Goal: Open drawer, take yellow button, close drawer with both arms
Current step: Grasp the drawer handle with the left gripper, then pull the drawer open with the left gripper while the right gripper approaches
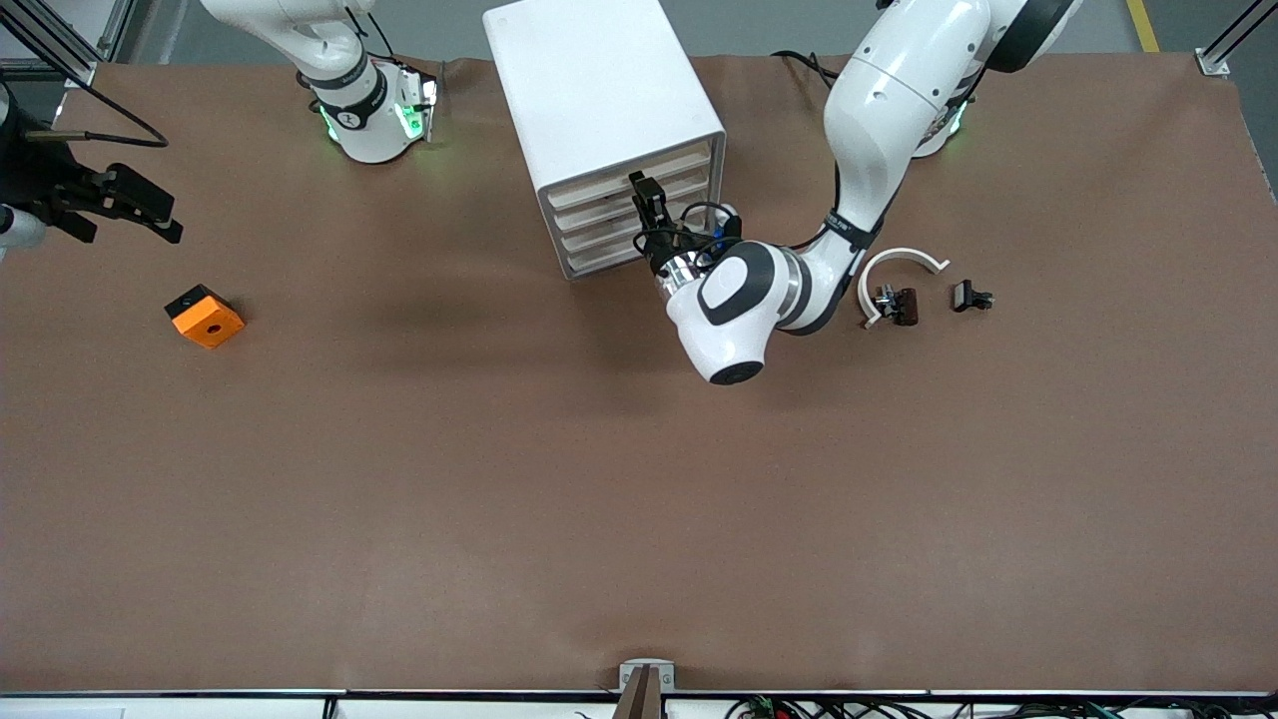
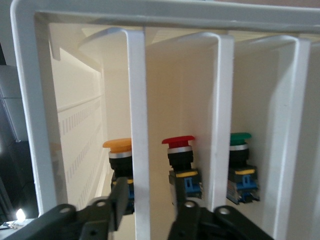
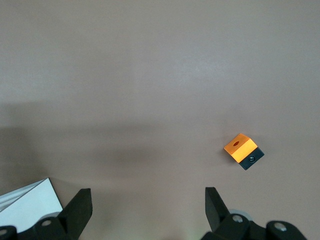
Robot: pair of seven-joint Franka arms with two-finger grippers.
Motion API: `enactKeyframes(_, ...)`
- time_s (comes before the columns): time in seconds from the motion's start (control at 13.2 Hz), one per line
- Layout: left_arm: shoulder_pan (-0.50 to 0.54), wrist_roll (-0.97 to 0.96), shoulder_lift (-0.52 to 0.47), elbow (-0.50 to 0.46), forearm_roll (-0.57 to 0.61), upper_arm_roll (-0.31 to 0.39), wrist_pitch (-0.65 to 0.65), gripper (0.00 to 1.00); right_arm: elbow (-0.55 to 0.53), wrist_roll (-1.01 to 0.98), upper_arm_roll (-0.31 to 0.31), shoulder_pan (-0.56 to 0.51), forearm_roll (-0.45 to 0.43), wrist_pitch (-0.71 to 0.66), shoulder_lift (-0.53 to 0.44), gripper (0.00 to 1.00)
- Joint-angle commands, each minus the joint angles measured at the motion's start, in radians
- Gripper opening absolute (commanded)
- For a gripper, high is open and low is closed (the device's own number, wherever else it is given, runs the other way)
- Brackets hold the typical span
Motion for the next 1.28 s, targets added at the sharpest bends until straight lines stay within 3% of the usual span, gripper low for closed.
enactKeyframes(0.0, -0.003, -0.029, 0.008, 0.015, -0.018, -0.002, -0.024, 0.34, 0.013, 0.010, -0.001, 0.005, -0.003, -0.003, 0.004, 1.00)
enactKeyframes(0.08, -0.003, -0.029, 0.008, 0.015, -0.022, -0.002, -0.024, 0.31, 0.013, 0.010, -0.001, 0.006, -0.002, 0.001, 0.004, 1.00)
enactKeyframes(0.3, 0.000, -0.031, 0.012, 0.015, -0.026, -0.002, -0.023, 0.04, 0.026, 0.010, -0.001, 0.015, 0.012, 0.024, 0.021, 1.00)
enactKeyframes(0.38, 0.002, -0.031, 0.012, 0.016, -0.026, 0.000, -0.023, 0.00, 0.035, 0.010, -0.001, 0.017, 0.026, 0.026, 0.035, 1.00)
enactKeyframes(0.76, 0.029, -0.074, 0.013, 0.033, -0.020, 0.017, -0.023, 0.00, 0.131, 0.060, -0.001, 0.083, 0.069, 0.023, 0.143, 1.00)
enactKeyframes(1.21, 0.178, -0.065, 0.025, 0.090, -0.022, 0.021, -0.018, 0.00, 0.147, 0.440, -0.003, 0.219, 0.032, 0.049, 0.202, 1.00)
